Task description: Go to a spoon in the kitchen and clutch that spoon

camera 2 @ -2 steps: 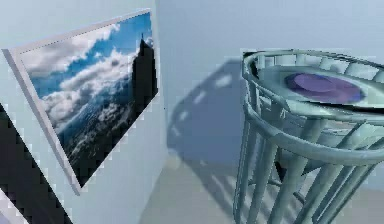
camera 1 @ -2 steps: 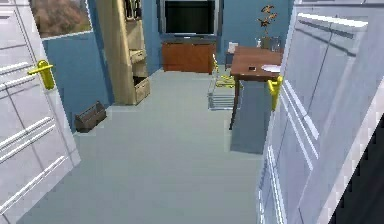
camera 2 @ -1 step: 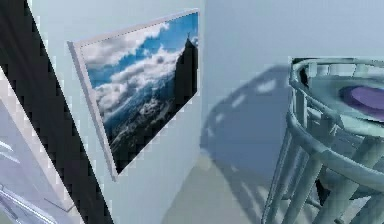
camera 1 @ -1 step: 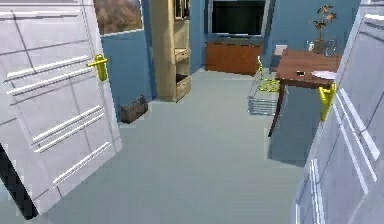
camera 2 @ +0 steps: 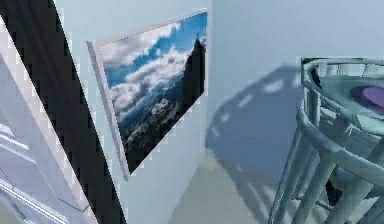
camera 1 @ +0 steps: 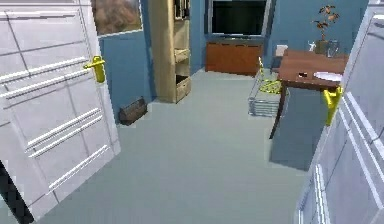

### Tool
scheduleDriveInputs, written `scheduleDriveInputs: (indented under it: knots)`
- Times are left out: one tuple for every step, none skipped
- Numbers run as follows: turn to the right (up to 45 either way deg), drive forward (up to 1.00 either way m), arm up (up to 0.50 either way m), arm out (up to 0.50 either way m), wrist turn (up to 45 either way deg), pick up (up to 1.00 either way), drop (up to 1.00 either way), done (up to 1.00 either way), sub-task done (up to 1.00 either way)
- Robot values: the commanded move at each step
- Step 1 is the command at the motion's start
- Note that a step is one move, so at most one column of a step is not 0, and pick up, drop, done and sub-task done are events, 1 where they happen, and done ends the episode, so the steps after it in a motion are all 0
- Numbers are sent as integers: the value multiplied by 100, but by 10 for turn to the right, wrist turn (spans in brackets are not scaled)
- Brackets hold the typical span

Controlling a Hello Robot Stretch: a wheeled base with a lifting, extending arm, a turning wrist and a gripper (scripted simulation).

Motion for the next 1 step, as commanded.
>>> scheduleDriveInputs:
  knots:
    - [60, 0, 0, 0, 0, 0, 0, 0, 0]
